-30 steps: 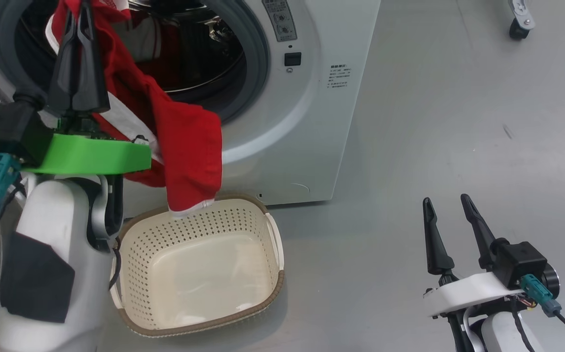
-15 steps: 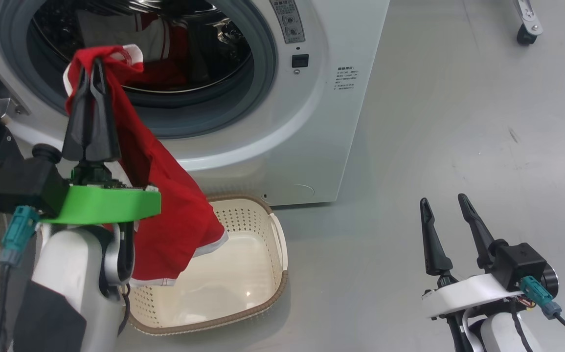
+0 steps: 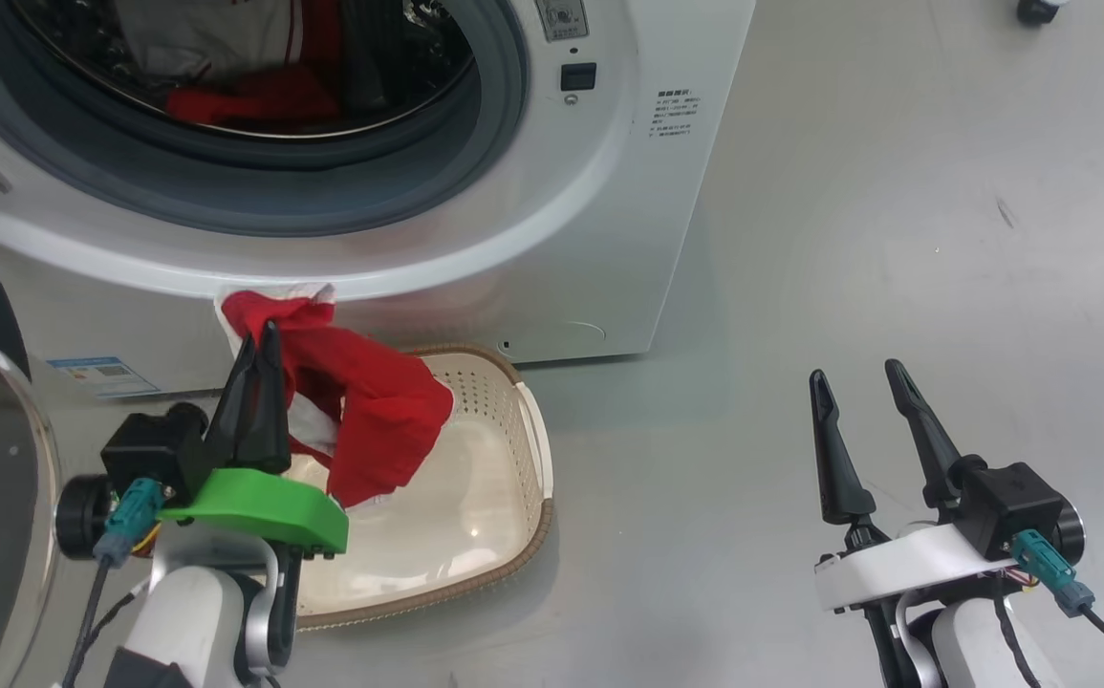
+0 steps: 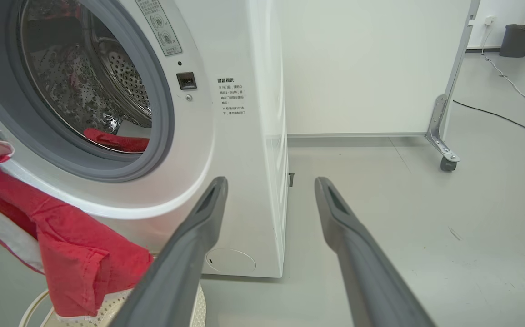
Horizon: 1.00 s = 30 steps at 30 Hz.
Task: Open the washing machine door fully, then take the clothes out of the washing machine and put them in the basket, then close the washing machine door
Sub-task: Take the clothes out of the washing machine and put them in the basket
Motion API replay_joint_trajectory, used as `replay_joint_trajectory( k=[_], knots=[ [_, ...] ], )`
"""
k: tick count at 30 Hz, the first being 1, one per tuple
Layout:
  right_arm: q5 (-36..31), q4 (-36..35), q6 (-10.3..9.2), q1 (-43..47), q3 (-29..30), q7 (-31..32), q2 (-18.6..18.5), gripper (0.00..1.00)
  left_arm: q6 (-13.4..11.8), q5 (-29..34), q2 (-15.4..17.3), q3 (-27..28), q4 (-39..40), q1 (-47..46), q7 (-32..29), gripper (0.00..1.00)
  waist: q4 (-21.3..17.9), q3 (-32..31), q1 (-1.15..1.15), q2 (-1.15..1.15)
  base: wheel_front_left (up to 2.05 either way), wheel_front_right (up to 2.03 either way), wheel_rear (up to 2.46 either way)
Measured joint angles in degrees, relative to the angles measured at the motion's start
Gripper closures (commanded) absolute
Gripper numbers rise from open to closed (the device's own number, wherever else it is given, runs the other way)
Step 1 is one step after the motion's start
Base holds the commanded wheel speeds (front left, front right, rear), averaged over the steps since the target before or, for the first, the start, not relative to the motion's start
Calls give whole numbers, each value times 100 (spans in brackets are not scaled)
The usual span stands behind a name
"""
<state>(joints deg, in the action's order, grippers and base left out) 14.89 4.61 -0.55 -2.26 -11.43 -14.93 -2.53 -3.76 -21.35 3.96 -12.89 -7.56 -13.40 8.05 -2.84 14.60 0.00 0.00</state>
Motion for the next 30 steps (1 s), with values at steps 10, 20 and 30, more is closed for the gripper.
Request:
replay_joint_trajectory(
  k=[10,20,30],
  knots=[
    [1,-90,-1,-216,-114,0,-2,0,2,-224,-23,-5,-883,87,-274,100,-110,460,0,0,0,0,0],
    [11,-170,14,-606,-294,0,-7,0,153,-252,68,46,-1772,-279,-450,100,-294,982,0,0,0,0,0],
    [45,-209,7,-859,-457,0,-9,0,314,-439,76,33,-2635,-678,-759,100,-470,1405,0,0,0,0,0]
  ],
)
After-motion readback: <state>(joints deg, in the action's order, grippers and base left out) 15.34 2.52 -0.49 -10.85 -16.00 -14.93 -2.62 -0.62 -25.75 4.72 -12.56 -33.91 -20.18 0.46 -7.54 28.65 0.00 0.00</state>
